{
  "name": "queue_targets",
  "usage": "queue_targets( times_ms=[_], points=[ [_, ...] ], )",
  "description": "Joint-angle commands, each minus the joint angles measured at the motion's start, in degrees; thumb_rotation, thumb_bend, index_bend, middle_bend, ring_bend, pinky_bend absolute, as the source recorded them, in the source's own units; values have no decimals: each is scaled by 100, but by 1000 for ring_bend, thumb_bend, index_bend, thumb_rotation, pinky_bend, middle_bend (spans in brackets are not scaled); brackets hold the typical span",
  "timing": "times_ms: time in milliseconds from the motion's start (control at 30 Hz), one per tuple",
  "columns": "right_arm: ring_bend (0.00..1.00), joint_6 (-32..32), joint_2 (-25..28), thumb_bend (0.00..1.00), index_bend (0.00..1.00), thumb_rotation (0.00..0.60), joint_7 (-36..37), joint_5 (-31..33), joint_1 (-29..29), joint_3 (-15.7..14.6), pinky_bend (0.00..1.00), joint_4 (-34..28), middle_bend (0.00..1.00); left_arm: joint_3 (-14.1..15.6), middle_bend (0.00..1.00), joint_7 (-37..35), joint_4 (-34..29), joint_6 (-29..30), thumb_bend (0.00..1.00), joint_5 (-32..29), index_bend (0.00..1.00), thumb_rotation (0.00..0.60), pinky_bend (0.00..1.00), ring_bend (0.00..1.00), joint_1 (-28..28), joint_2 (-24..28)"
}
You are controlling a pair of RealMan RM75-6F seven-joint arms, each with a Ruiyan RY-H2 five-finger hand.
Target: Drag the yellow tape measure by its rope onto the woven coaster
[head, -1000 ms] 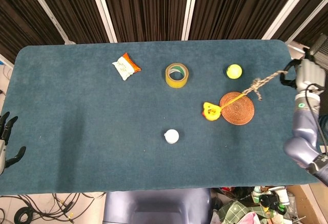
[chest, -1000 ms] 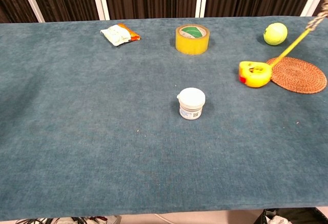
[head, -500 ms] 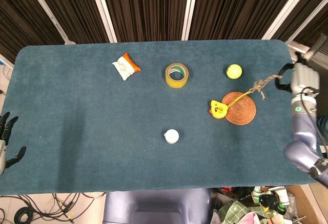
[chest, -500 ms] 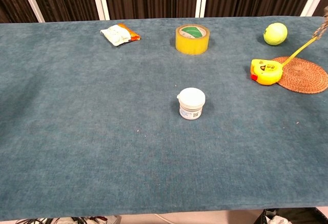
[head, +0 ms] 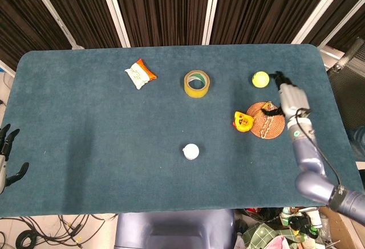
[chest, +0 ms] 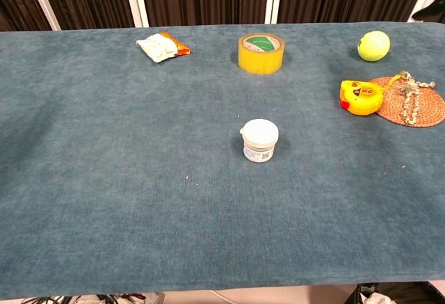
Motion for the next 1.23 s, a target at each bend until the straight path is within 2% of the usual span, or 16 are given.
queue_targets(
  times_ms=[33,267,367,467,600,700,800,1000,1233],
  points=[
    [63,367,209,106,108,600,-52,-307,-167,-169,157,-679,0,-1,0,-1,2,-5,276,5,107,600,0,0,-5,1],
    [63,1648,355,106,107,600,-788,-1364,-695,-921,156,-1526,0,4,0,-18,7,6,277,28,107,600,0,0,-3,8],
    [63,2182,355,104,107,600,-814,-1834,-1045,-1216,156,-1770,0,12,0,-20,12,21,276,54,107,600,0,0,1,9],
    [63,2806,327,105,107,600,-609,-2539,-1582,-1639,156,-1957,0,17,0,-32,18,42,276,78,107,600,0,0,8,10],
    [63,3690,200,106,107,600,-543,-3694,-2376,-2417,156,-1749,0,32,0,-25,27,51,277,114,106,600,0,0,10,19],
    [64,4101,72,105,108,600,-473,-4207,-2851,-2851,156,-1473,0,45,0,0,27,55,277,136,106,600,0,0,12,18],
    [63,4376,-34,105,108,600,-418,-4557,-3196,-3114,156,-1257,0,62,0,33,10,62,276,148,106,600,0,0,23,19],
    [63,4696,-210,106,98,600,-562,-5147,-3515,-3276,156,-940,0,78,0,38,-25,66,276,156,106,600,0,0,37,24],
    [63,4640,-229,106,91,600,-452,-5184,-3640,-3106,156,-969,0,126,0,-40,-83,20,276,178,108,600,0,0,46,32]
  ],
)
